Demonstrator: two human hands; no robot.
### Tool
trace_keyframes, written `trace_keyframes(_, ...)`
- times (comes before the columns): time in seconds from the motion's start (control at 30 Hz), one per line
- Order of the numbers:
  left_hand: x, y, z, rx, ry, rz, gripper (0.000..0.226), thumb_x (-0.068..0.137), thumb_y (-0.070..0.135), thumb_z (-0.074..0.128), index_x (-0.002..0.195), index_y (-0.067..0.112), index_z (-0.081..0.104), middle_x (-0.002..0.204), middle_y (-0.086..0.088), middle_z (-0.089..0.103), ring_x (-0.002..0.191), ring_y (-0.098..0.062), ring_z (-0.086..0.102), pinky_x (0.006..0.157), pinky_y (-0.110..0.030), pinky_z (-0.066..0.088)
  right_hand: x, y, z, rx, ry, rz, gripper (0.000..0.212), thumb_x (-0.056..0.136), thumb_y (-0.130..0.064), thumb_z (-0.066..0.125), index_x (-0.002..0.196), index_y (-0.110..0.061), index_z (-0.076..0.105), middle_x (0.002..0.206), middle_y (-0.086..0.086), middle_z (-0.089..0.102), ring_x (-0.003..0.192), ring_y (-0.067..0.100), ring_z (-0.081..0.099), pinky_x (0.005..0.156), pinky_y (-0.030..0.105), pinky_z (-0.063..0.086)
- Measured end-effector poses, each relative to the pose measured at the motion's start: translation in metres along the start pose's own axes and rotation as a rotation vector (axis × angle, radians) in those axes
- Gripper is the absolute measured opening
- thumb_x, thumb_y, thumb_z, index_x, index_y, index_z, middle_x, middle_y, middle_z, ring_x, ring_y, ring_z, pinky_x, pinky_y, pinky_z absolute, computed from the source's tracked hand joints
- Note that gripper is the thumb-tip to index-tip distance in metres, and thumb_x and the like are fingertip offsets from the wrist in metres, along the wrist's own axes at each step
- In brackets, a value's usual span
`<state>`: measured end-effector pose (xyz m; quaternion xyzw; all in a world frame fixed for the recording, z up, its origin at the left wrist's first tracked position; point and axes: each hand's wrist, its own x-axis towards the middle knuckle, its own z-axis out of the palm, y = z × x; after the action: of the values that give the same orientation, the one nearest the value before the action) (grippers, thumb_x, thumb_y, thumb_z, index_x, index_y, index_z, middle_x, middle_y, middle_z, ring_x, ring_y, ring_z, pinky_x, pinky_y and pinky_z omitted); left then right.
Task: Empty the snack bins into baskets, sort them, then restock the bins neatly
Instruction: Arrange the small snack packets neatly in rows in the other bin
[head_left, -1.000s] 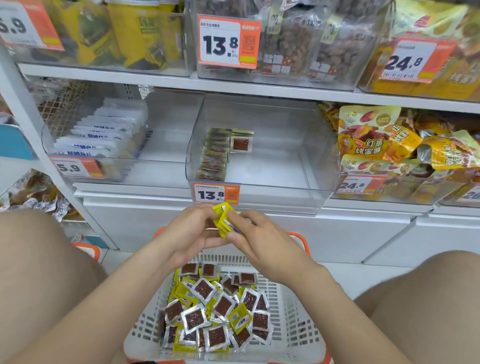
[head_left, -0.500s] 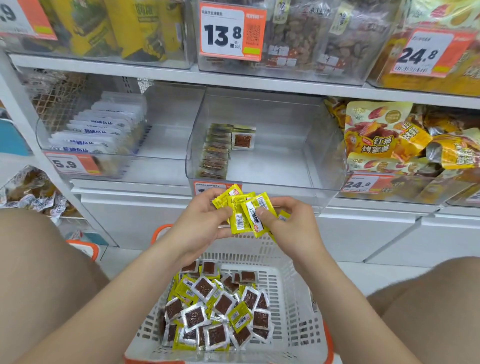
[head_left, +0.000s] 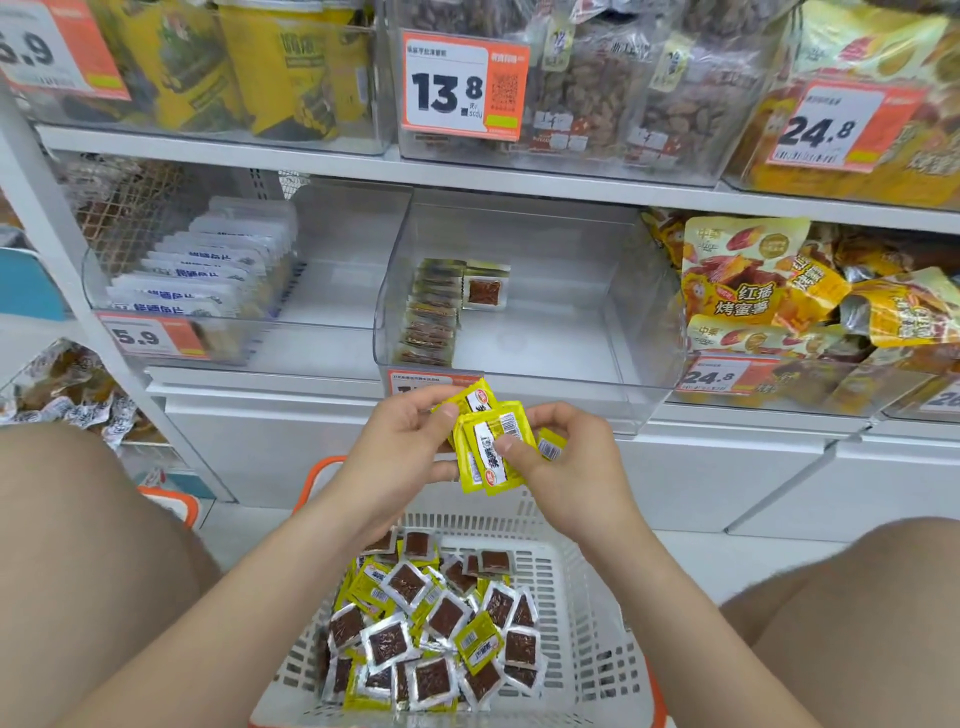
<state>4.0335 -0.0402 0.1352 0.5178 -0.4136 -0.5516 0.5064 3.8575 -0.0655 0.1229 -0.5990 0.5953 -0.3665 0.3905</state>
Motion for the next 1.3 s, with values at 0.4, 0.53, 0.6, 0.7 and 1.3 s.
trace_keyframes(0.4,-0.001,-0.005,0.001,0.134,0.012,-0.071,0.022,0.103,0.001,0.059,0.118,0.016,0.063,0.111,-0.008,0.077,0.095,-0.023,0.078,0.081,-0.041,0.065,0.009,0.009,-0.005,-0.322,0.006,-0.216,0.031,0.095,-0.041,0.070,0.126,-0.036,0.070,0.091,-0.006,0.058,0.087,0.012,0.057,0.079,0.032,0.044)
trace_keyframes(0.53,0.000,-0.010,0.008,0.039,0.131,-0.026,0.019,0.105,-0.001,0.054,0.117,0.014,0.057,0.114,-0.007,0.073,0.091,-0.016,0.077,0.072,-0.031,0.063,0.009,0.013,-0.003,-0.246,0.214,-0.079,0.042,0.085,-0.062,0.074,0.069,-0.023,0.068,0.066,-0.007,0.064,0.073,0.017,0.061,0.065,0.031,0.038)
trace_keyframes(0.6,0.000,-0.012,0.013,-0.037,0.148,0.000,0.017,0.106,0.003,0.055,0.121,0.010,0.055,0.114,-0.007,0.074,0.094,-0.017,0.077,0.071,-0.029,0.062,0.005,0.009,0.001,-0.194,0.199,-0.019,0.049,0.089,-0.054,0.075,0.058,-0.019,0.061,0.056,-0.006,0.061,0.062,0.013,0.059,0.061,0.031,0.037)
trace_keyframes(0.7,-0.002,-0.013,0.018,-0.060,0.133,0.055,0.020,0.104,0.011,0.061,0.123,0.009,0.054,0.114,-0.004,0.075,0.097,-0.021,0.077,0.074,-0.029,0.062,0.000,0.007,0.009,-0.193,0.166,-0.021,0.050,0.093,-0.048,0.073,0.057,-0.015,0.060,0.052,-0.004,0.058,0.055,0.010,0.054,0.059,0.033,0.033)
trace_keyframes(1.3,0.000,-0.013,0.014,0.075,0.141,0.049,0.026,0.100,0.005,0.066,0.120,0.020,0.058,0.105,-0.001,0.078,0.093,-0.027,0.077,0.078,-0.043,0.064,0.010,-0.001,-0.011,0.147,0.110,-0.112,0.033,0.089,-0.009,0.080,0.116,-0.028,0.076,0.091,-0.006,0.074,0.073,0.008,0.066,0.070,0.031,0.054)
